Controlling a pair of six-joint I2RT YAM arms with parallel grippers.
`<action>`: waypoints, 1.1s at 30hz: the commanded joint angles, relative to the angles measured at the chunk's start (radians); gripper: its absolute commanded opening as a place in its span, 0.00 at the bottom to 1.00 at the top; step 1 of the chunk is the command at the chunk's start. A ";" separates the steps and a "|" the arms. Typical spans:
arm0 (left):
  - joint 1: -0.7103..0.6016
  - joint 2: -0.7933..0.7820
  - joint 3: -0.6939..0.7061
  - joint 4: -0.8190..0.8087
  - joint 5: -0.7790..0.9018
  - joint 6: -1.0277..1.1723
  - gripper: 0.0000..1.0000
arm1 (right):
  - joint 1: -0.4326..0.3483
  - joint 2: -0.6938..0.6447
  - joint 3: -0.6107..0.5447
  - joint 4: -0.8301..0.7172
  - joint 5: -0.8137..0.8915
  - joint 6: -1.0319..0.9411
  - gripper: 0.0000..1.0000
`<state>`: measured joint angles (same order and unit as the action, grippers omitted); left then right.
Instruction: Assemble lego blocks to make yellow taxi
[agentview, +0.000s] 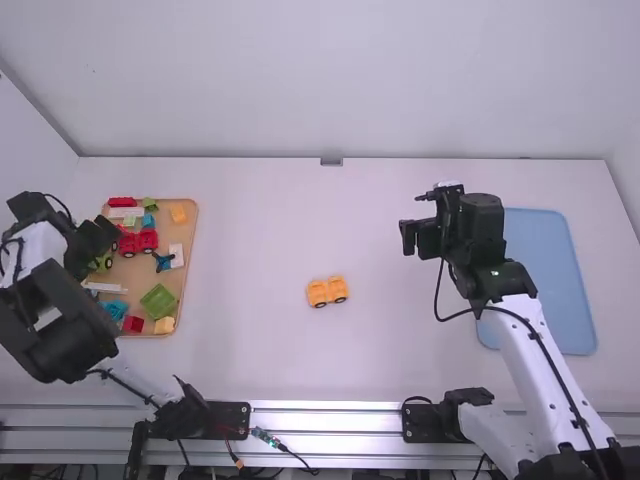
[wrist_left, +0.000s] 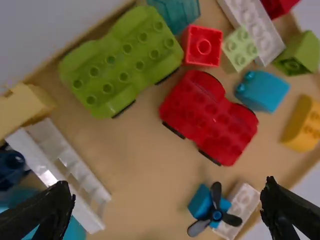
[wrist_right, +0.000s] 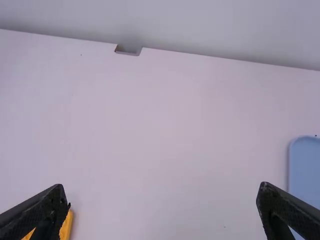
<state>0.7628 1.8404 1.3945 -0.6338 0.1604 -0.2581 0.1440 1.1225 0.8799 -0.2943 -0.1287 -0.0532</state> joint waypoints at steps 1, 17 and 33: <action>-0.002 0.056 0.115 -0.079 -0.079 0.056 0.99 | 0.001 -0.011 0.037 0.002 -0.006 0.000 0.99; 0.015 0.108 0.159 -0.123 -0.518 0.161 0.99 | 0.001 -0.012 0.037 0.027 -0.005 -0.008 0.99; 0.083 0.108 0.089 0.003 -0.196 0.591 0.99 | 0.024 -0.034 0.037 0.123 -0.006 -0.109 0.99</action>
<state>0.8230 1.9358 1.4891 -0.6239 -0.0666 0.2214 0.1516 1.1091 0.8799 -0.1753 -0.1280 -0.1490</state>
